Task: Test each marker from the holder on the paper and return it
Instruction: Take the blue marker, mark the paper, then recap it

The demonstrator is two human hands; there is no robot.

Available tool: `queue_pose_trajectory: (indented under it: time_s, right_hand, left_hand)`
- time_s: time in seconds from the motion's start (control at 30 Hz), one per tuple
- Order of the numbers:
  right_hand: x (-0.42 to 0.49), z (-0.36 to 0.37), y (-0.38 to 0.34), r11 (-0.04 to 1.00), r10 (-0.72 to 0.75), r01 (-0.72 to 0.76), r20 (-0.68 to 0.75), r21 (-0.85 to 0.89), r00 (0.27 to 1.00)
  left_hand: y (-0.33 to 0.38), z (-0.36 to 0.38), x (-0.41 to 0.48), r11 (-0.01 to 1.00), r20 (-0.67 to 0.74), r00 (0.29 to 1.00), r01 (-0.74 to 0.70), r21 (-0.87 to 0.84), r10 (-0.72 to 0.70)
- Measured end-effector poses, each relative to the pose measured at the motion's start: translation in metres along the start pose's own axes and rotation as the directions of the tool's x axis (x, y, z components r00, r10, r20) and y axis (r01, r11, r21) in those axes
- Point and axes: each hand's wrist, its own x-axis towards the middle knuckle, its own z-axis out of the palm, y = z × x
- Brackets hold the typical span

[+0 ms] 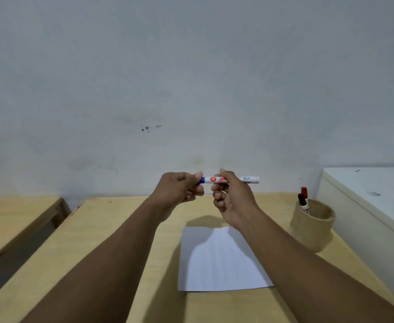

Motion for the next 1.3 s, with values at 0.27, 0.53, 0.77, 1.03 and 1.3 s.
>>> queue_pose_trajectory:
  time_s: [0.27,0.53,0.77,1.03,1.3]
  right_hand:
    - [0.025,-0.028,-0.008,0.939,-0.03,0.079,0.149,-0.335,0.988]
    - [0.044,-0.029,0.043,0.84,-0.073,0.128,0.125,-0.528,0.99]
    - [0.052,-0.022,0.086,0.858,-0.068,0.108,0.097,-0.502,0.993]
    - [0.058,-0.026,0.106,0.787,-0.098,0.13,0.086,-0.603,0.991]
    - [0.056,-0.029,0.118,0.662,-0.192,0.239,0.148,-0.71,0.97]
  left_hand:
    - [-0.07,-0.064,0.003,0.805,-0.077,0.996,0.005,0.593,0.051]
    - [-0.117,-0.063,-0.005,0.617,-0.052,0.999,0.03,0.786,0.017]
    - [-0.134,-0.062,-0.006,0.675,-0.052,0.993,-0.03,0.737,0.101]
    - [-0.145,-0.061,-0.003,0.578,-0.021,0.993,-0.051,0.814,0.117]
    - [-0.143,-0.062,-0.001,0.585,-0.001,0.995,-0.056,0.809,0.096]
